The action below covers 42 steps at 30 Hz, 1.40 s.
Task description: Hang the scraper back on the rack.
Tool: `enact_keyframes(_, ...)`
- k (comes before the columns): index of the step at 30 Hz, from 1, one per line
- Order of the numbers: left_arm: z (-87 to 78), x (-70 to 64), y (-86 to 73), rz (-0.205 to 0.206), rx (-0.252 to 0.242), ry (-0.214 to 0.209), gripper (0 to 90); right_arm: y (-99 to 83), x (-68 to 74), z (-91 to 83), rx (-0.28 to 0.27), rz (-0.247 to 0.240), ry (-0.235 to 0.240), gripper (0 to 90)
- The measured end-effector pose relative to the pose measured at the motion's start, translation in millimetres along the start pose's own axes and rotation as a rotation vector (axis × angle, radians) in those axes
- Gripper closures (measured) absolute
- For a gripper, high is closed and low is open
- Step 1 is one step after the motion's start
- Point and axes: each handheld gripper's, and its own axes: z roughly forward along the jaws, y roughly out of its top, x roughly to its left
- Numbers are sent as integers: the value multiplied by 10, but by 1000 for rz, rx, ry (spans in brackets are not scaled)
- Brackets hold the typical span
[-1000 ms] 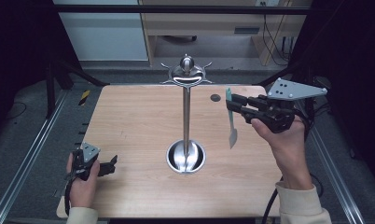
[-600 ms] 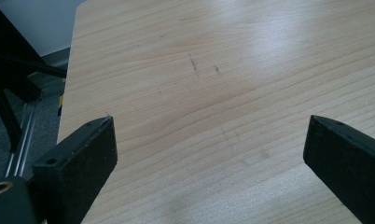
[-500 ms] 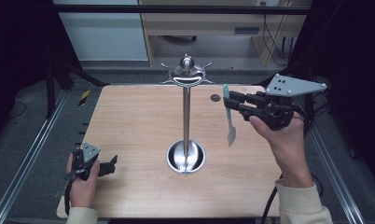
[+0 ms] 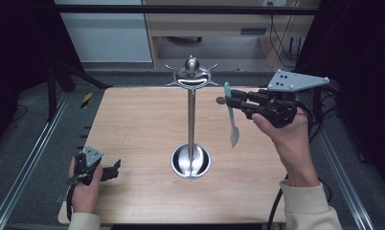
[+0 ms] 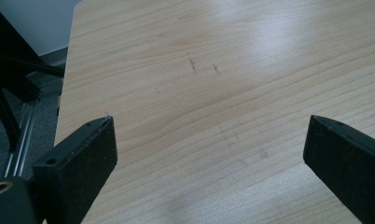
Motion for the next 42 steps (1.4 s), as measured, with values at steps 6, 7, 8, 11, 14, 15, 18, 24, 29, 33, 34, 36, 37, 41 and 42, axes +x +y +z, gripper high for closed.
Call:
enact_keyframes(6,1,0,0,0,1,-1,26,39,-2,21,10,-3,7,743)
enact_keyframes(7,0,-1,0,0,0,0,26,43,-3,24,12,-3,9,743)
enact_keyframes(8,0,0,0,-1,0,0,26,45,-3,26,13,-3,9,743)
enact_keyframes(11,-1,0,0,0,0,0,26,50,-2,36,15,-2,16,743)
enact_keyframes(14,-1,-1,1,0,0,0,26,54,7,57,23,-5,19,743)
enact_keyframes(15,-2,-1,1,0,0,0,26,54,10,64,28,-4,21,743)
enact_keyframes(18,-2,2,0,1,0,1,26,60,11,79,31,-6,21,743)
enact_keyframes(24,2,-11,4,7,1,-3,26,67,5,104,40,-6,20,743)
enact_keyframes(29,1,-6,2,6,2,-1,26,55,-6,131,48,-1,19,743)
enact_keyframes(33,4,-9,2,7,4,-2,26,52,-7,160,47,3,20,743)
enact_keyframes(34,5,-10,2,5,5,-3,26,47,-6,174,44,6,21,742)
enact_keyframes(36,4,-10,2,6,5,-3,26,45,-7,180,42,7,22,743)
enact_keyframes(37,3,-9,2,7,5,-3,26,42,-5,186,39,8,22,742)
enact_keyframes(41,7,-12,2,7,6,-4,26,35,2,207,35,6,27,742)
enact_keyframes(42,6,-12,2,9,7,-4,26,33,3,211,34,8,28,742)
